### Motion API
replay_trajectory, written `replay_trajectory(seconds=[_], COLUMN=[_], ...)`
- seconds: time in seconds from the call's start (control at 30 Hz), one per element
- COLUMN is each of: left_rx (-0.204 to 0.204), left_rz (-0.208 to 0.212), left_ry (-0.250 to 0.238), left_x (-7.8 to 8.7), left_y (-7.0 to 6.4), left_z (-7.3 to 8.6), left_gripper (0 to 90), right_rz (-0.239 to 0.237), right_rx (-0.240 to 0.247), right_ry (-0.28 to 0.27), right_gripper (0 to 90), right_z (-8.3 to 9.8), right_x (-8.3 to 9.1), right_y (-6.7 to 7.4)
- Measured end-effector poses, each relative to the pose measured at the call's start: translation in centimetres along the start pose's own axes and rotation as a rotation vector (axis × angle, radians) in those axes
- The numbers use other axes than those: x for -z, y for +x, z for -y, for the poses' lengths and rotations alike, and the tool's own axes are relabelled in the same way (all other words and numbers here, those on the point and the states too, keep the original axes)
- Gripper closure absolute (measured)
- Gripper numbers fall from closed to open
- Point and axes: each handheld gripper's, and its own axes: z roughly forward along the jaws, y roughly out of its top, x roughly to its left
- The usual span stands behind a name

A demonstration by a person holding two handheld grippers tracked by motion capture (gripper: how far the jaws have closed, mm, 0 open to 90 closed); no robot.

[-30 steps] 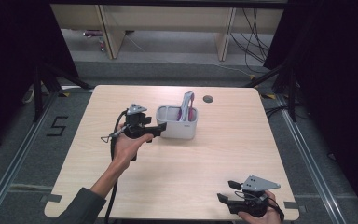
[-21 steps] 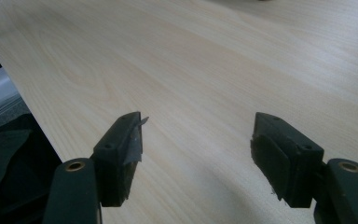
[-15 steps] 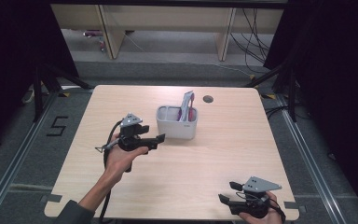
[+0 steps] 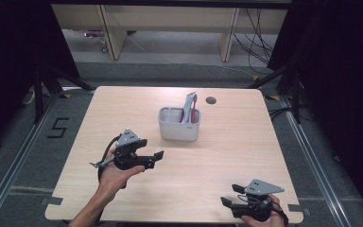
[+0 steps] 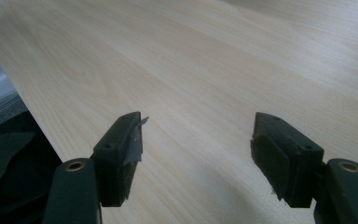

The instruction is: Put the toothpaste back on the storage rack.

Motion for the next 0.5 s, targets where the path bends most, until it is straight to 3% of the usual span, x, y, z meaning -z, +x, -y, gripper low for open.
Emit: replay_trajectory(seconds=[0.3,0.37,0.5], left_rx=[-0.032,-0.041,-0.051], left_rz=[0.016,0.021,0.029], left_ry=[0.005,0.008,0.017], left_x=[0.7,0.9,1.5], left_y=[-0.5,-0.5,-0.6], left_z=[2.0,2.6,3.7], left_gripper=[16.9,16.3,16.0], right_rz=[0.002,0.001,-0.004], right_rx=[0.002,-0.019,-0.002], right_ry=[-0.001,-0.002,-0.001], right_gripper=[34.3,34.3,34.1], right_z=[-0.1,0.0,-0.1], right_x=[0.1,0.1,0.0], right_y=[0.1,0.3,0.2])
